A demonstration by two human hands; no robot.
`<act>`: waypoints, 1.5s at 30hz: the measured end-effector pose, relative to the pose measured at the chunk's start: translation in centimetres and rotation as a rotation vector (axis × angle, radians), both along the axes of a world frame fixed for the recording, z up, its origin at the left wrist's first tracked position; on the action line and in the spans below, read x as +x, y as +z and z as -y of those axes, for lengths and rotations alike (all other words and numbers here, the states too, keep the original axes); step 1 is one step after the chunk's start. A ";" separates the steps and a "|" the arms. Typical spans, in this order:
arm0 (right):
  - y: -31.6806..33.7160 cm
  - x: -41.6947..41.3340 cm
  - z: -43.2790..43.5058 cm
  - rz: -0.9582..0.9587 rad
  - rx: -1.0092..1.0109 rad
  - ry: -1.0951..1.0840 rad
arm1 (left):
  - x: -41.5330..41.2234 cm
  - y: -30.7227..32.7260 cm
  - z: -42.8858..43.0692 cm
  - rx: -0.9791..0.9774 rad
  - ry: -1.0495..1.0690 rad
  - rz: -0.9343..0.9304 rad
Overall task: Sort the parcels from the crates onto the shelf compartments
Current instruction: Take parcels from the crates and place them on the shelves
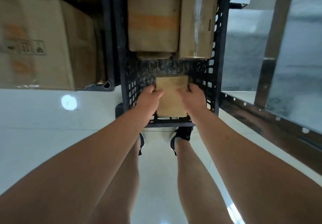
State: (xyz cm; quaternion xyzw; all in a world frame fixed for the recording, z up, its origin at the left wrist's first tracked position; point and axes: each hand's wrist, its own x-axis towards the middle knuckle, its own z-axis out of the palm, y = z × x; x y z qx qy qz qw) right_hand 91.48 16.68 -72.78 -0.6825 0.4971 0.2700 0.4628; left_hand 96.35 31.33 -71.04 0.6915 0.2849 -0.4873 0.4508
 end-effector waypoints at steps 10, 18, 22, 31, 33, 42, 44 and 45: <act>23.2 4.0 -2.0 0.264 0.203 -0.207 | 3.3 22.5 -4.8 -0.178 0.152 0.201; 43.2 7.6 -1.8 0.543 0.183 -0.201 | 8.2 41.7 -5.7 -0.325 0.136 0.408; 53.2 9.4 -1.8 0.704 0.118 -0.172 | 9.5 51.4 -5.2 -0.401 0.158 0.555; 73.6 11.0 -1.5 1.037 0.054 -0.096 | 10.4 70.9 -5.1 -0.529 0.203 0.878; 77.4 11.3 -1.2 1.124 0.042 -0.119 | 10.5 74.8 -4.9 -0.574 0.199 0.952; 90.3 14.0 0.9 1.389 0.049 -0.081 | 13.3 88.4 -3.1 -0.729 0.188 1.181; 92.7 14.2 1.1 1.426 0.054 -0.084 | 13.5 90.6 -2.8 -0.756 0.188 1.216; 93.8 14.2 1.3 1.446 0.056 -0.080 | 13.5 91.6 -2.6 -0.768 0.186 1.239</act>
